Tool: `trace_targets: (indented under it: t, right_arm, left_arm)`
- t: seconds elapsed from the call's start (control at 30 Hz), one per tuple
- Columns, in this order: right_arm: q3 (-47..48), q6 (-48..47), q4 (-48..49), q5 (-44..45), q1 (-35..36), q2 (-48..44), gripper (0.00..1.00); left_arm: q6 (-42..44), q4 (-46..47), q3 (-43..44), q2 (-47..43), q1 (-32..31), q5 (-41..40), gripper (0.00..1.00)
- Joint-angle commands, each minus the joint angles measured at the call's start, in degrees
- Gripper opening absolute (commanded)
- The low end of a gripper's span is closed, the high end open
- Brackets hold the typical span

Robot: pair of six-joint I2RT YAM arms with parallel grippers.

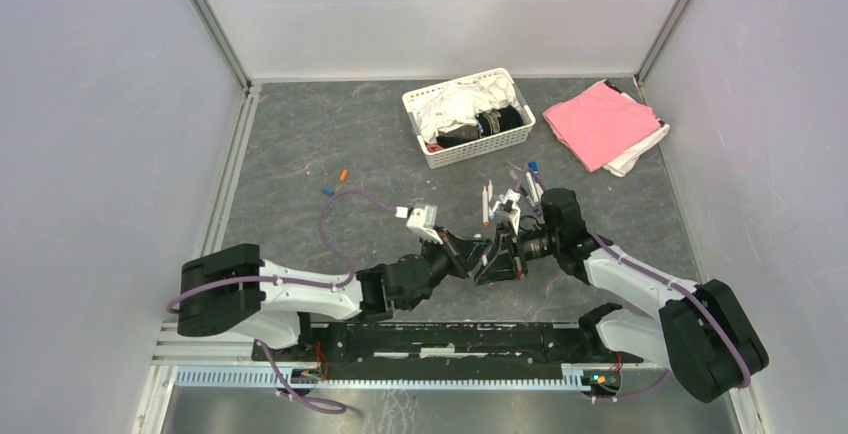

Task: Insert the pens into the pen caps
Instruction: Press the pen cap onto the pen.

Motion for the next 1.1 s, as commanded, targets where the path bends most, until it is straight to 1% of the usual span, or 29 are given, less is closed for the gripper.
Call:
trace_targets:
  t: [0.0, 0.13, 0.3, 0.37, 0.5, 0.57, 0.63, 0.73, 0.83, 0.93, 1.07]
  right_arm:
    - [7.90, 3.81, 25.16, 15.71, -3.39, -0.17, 0.00]
    - [5.51, 10.96, 35.16, 13.29, -4.16, -0.28, 0.00]
    - [5.07, 12.36, 35.39, 13.86, -5.85, -0.38, 0.00]
    - [6.00, 9.16, 30.40, 14.97, -5.94, -0.74, 0.00]
    - [7.42, 3.67, 24.76, 15.43, -5.42, -1.20, 0.00]
    - [8.76, -1.57, 20.24, 14.88, -3.79, -1.23, 0.00]
    - [9.97, -5.76, 18.20, 11.86, -0.85, -0.58, 0.00]
    - [11.25, -11.84, 14.45, 10.51, 2.48, -1.00, 0.00]
    - [11.62, -12.98, 13.07, 9.94, 2.87, -0.55, 0.00]
    - [11.53, -12.08, 13.63, 9.29, 3.02, -0.05, 0.00]
    - [11.62, -11.70, 13.77, 8.81, 3.19, 0.52, 0.00]
  left_arm:
    - [-2.26, -31.13, 7.51, 2.60, -16.98, 23.06, 0.02]
    - [-0.65, -27.49, 2.06, 0.98, -18.88, 20.28, 0.02]
    - [1.92, -28.89, 2.63, 2.99, -20.63, 19.53, 0.02]
    - [1.94, -30.08, 2.59, 2.23, -20.85, 18.13, 0.02]
    - [2.28, -31.76, 2.48, -1.61, -20.85, 12.54, 0.02]
    - [2.50, -33.88, 3.47, -3.80, -20.86, 8.92, 0.02]
    - [3.45, -35.10, 4.35, -5.93, -20.73, 4.88, 0.02]
    - [6.16, -35.87, 7.97, -7.53, -20.50, -0.51, 0.02]
    - [7.53, -38.13, 11.27, -7.27, -20.36, -4.57, 0.02]
    - [6.83, -38.60, 11.89, -7.73, -20.40, -8.73, 0.13]
    - [6.75, -35.19, 10.80, -9.66, -19.95, -12.09, 0.32]
